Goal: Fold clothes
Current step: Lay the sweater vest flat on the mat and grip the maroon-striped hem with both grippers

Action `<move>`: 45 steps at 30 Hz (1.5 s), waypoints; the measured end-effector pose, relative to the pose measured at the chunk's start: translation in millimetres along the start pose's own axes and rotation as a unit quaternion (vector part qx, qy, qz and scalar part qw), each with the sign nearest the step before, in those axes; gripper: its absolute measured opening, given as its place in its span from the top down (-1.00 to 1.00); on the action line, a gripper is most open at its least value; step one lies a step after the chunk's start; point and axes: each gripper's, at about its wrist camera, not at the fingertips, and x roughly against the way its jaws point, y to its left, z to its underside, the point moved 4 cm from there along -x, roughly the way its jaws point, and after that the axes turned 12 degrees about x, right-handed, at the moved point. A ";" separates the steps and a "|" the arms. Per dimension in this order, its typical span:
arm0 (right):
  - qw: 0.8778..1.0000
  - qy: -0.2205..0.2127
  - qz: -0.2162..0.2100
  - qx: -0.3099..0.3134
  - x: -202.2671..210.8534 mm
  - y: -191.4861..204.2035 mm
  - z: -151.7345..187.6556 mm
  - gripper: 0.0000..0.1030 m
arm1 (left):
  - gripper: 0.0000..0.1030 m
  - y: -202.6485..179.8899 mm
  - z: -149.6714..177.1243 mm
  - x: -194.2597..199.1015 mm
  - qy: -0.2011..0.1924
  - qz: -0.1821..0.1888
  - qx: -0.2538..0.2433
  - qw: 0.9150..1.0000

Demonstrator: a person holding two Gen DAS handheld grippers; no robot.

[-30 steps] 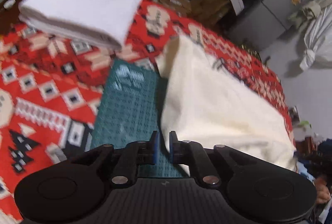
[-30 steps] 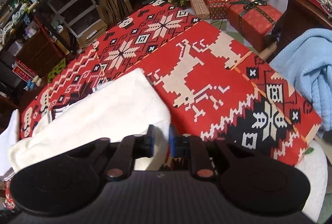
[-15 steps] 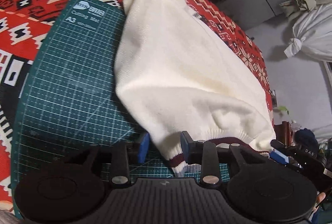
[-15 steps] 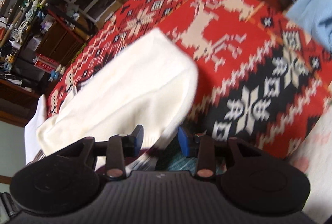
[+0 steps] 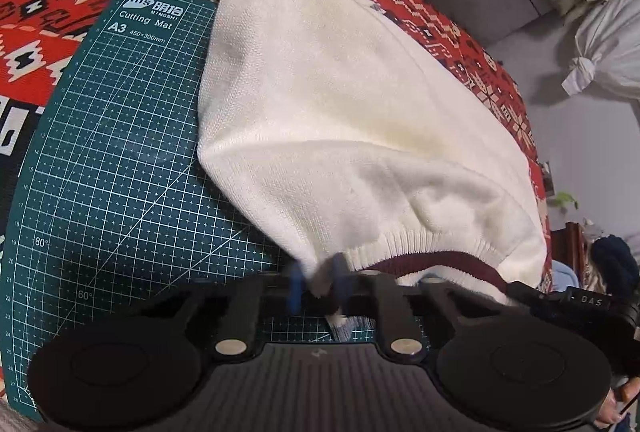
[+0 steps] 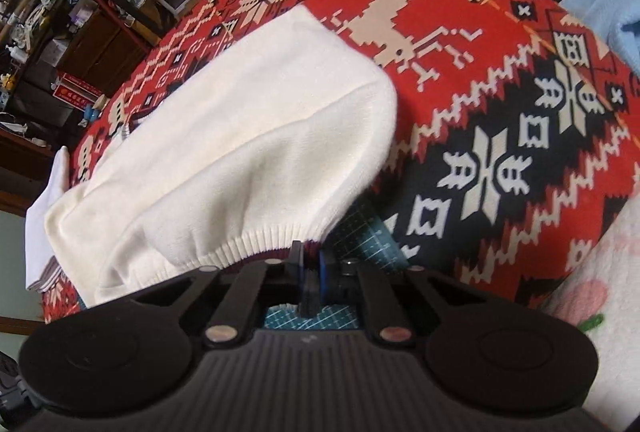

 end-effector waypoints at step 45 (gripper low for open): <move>0.977 -0.047 0.080 0.193 18.8 5.6 70.3 0.19 | 0.18 13.9 57.2 24.4 -0.115 -0.137 -0.197 0.964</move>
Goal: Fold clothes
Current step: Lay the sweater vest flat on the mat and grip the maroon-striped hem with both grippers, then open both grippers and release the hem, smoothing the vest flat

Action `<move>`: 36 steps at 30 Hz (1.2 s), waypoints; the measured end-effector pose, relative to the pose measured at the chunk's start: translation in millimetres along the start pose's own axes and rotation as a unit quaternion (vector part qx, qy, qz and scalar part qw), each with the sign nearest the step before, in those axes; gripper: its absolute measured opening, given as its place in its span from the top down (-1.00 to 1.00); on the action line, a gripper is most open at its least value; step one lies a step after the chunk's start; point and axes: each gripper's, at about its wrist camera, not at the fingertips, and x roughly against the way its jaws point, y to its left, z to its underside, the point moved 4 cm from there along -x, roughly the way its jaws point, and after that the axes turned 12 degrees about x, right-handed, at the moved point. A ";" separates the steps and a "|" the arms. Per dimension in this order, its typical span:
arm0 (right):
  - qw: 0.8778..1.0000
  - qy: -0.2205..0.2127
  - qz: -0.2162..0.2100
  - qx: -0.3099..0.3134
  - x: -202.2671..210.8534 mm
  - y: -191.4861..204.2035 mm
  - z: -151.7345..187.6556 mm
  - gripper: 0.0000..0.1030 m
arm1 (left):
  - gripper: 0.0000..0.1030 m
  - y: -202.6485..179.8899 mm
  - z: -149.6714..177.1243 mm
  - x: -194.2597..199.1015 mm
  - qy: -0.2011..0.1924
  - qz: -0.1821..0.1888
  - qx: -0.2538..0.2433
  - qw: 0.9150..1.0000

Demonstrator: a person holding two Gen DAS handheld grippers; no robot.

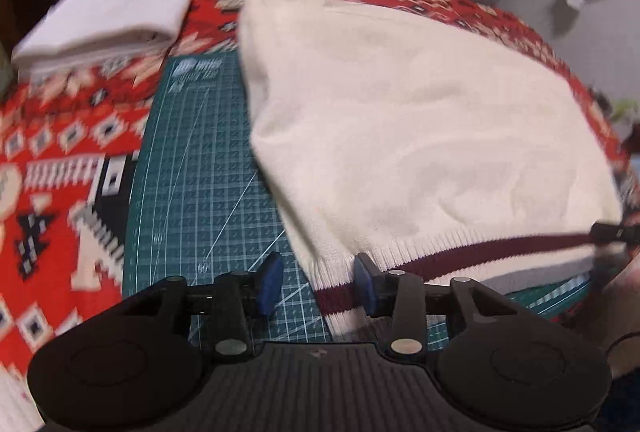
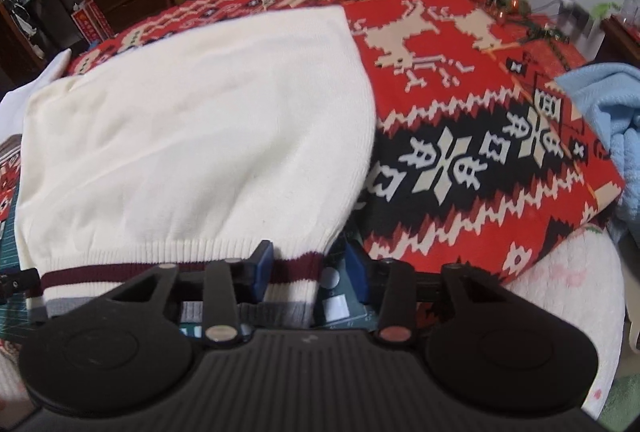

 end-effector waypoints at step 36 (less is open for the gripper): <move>0.987 -0.091 0.002 0.135 32.9 65.7 -10.0 -0.99 | -0.40 6.8 -8.7 49.2 -0.071 0.056 0.037 0.995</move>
